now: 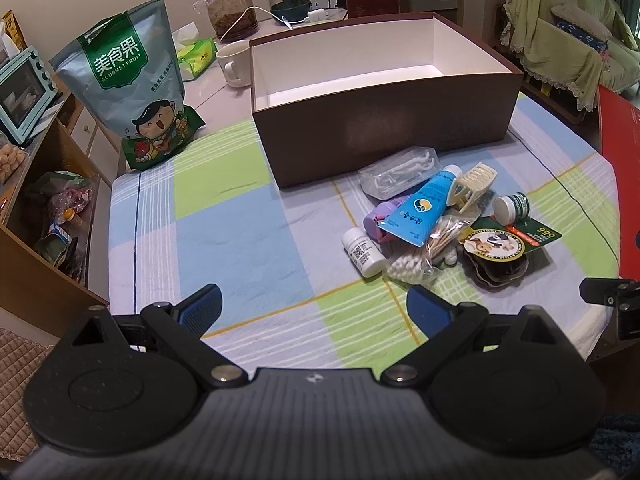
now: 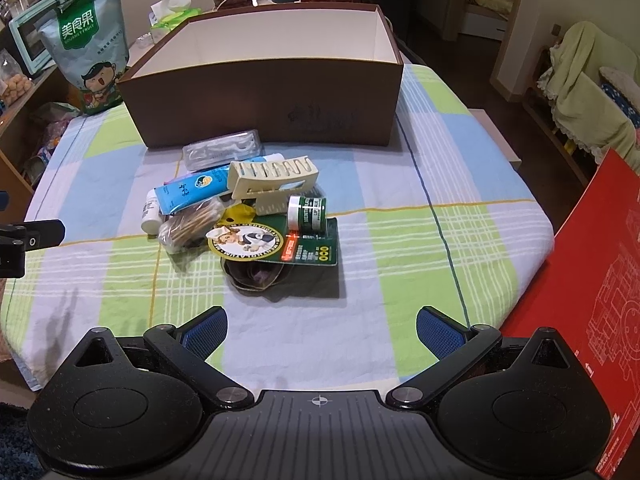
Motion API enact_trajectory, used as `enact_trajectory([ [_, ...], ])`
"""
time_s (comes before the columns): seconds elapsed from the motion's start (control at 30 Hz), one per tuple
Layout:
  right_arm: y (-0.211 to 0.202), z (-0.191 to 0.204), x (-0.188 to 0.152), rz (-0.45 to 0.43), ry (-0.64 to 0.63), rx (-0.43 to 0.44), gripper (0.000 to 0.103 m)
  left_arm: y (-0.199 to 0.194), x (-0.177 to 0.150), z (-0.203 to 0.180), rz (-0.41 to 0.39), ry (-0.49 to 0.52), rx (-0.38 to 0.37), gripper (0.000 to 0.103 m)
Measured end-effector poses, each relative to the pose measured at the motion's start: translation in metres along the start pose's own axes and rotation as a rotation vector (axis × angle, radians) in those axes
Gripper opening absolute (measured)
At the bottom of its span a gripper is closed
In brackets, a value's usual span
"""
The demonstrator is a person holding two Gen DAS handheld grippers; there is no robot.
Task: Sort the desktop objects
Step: 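Move both tools toward the pile of items in front of the box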
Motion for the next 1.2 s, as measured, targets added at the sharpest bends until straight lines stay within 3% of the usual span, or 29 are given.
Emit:
enact_trajectory([
  [1.0, 0.02, -0.005, 0.018, 0.02, -0.033, 0.032, 0.103, 0.019, 0.011, 0.002, 0.034, -0.04, -0.01, 0.098],
  [1.2, 0.023, -0.013, 0.022, -0.021, -0.001, 0.068, 0.103, 0.028, 0.013, 0.01, 0.043, -0.065, -0.026, 0.098],
])
Point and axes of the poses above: each gripper's, at about its wrist camera, not at the fingertips, and y roughly the way its jaws point, z to its left, x to its top, the point moved 2 cm from there along y, roughly the way its jaws point, and after that the axes turned 8 degrees about -x, right-handed, at the moved point
